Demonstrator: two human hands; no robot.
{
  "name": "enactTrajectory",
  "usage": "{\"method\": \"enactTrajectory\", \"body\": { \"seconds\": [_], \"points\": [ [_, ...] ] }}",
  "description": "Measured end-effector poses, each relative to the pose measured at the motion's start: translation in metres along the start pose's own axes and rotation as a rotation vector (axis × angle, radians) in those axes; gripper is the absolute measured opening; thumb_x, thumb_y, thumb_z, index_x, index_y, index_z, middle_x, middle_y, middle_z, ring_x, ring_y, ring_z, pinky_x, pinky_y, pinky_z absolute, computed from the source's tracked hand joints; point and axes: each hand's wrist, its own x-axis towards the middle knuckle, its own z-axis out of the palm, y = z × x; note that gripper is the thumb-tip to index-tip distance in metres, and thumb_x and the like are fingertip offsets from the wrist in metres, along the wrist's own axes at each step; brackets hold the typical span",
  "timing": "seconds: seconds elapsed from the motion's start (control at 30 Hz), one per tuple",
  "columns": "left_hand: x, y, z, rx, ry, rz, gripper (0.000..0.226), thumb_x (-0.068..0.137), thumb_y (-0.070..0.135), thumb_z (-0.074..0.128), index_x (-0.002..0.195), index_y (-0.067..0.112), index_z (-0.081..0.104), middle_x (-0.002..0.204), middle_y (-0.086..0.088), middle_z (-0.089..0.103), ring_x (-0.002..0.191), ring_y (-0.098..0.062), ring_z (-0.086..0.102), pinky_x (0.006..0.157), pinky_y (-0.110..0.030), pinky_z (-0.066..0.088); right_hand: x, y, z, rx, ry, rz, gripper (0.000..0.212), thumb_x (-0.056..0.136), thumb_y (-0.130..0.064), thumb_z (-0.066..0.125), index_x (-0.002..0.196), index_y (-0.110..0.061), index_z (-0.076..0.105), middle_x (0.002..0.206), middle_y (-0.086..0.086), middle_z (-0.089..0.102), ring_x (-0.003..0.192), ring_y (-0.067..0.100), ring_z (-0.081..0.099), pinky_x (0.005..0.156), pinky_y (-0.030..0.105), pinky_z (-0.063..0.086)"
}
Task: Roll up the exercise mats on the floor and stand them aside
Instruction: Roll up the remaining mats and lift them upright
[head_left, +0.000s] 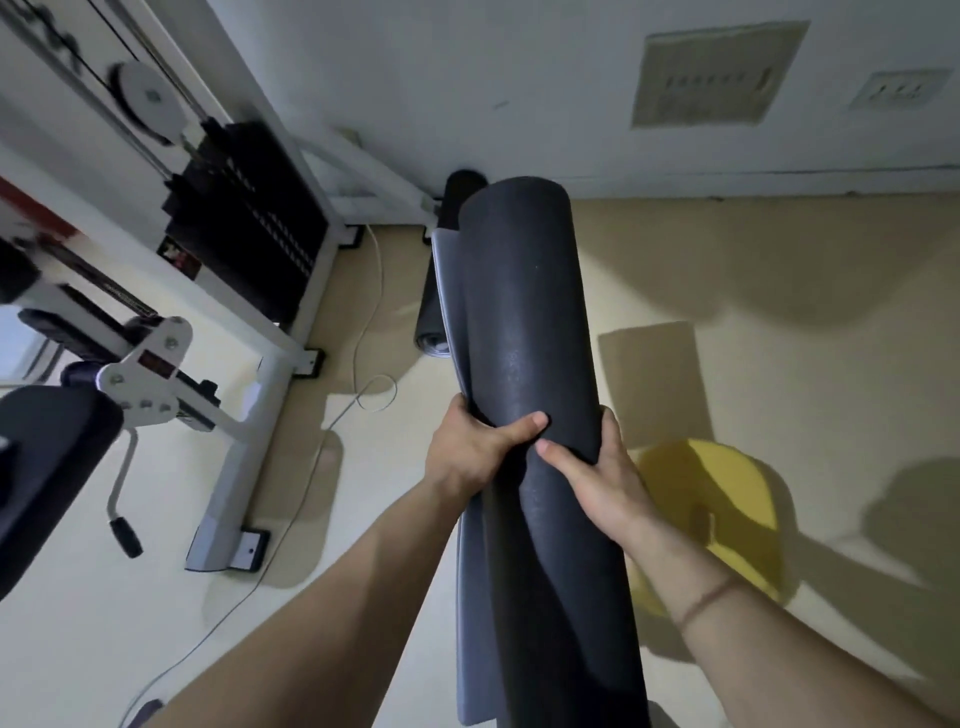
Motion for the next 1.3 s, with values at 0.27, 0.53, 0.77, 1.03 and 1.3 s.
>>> {"method": "enactTrajectory", "body": {
  "seconds": [0.27, 0.53, 0.77, 1.03, 1.3],
  "points": [
    [0.163, 0.045, 0.010, 0.094, -0.033, -0.051, 0.102, 0.039, 0.073, 0.088, 0.125, 0.027, 0.059, 0.120, 0.008, 0.072, 0.110, -0.017, 0.068, 0.101, -0.040, 0.055, 0.148, -0.052, 0.006, 0.074, -0.005, 0.068, 0.117, 0.070, -0.077, 0.069, 0.163, -0.034, 0.014, 0.157, -0.003, 0.046, 0.137, 0.029, 0.051, 0.113, 0.042, 0.042],
    [0.367, 0.081, 0.045, 0.047, -0.139, -0.091, 0.116, 0.037, 0.075, 0.087, 0.135, 0.023, 0.054, 0.128, 0.005, 0.069, 0.118, -0.018, 0.066, 0.105, -0.040, 0.052, 0.340, -0.105, 0.006, 0.124, 0.096, 0.151, 0.124, 0.052, -0.077, 0.068, 0.160, -0.034, 0.025, 0.152, 0.002, 0.053, 0.130, 0.029, 0.059, 0.111, 0.045, 0.046],
    [0.556, 0.047, 0.104, 0.086, -0.263, -0.115, 0.102, 0.044, 0.071, 0.087, 0.130, 0.027, 0.055, 0.124, 0.008, 0.070, 0.115, -0.019, 0.067, 0.103, -0.041, 0.054, 0.521, -0.080, 0.021, 0.172, 0.190, 0.178, 0.079, 0.080, -0.048, 0.080, 0.147, -0.032, 0.042, 0.135, -0.003, 0.061, 0.121, 0.023, 0.061, 0.107, 0.045, 0.048],
    [0.686, -0.026, 0.182, 0.123, -0.286, -0.135, 0.098, 0.044, 0.070, 0.085, 0.128, 0.034, 0.050, 0.125, 0.010, 0.066, 0.115, -0.022, 0.064, 0.101, -0.043, 0.054, 0.671, 0.007, 0.042, 0.197, 0.224, 0.246, 0.101, 0.058, -0.070, 0.073, 0.148, -0.034, 0.044, 0.137, -0.005, 0.062, 0.123, 0.021, 0.062, 0.108, 0.046, 0.049],
    [0.710, -0.031, 0.245, 0.216, -0.325, 0.007, 0.081, 0.054, 0.058, 0.091, 0.118, 0.034, 0.048, 0.117, 0.012, 0.064, 0.107, -0.016, 0.062, 0.089, -0.035, 0.056, 0.698, 0.056, 0.029, 0.361, 0.336, 0.278, 0.101, 0.067, -0.064, 0.076, 0.154, -0.035, 0.035, 0.139, -0.005, 0.062, 0.120, 0.018, 0.064, 0.104, 0.043, 0.053]
  ]
}}
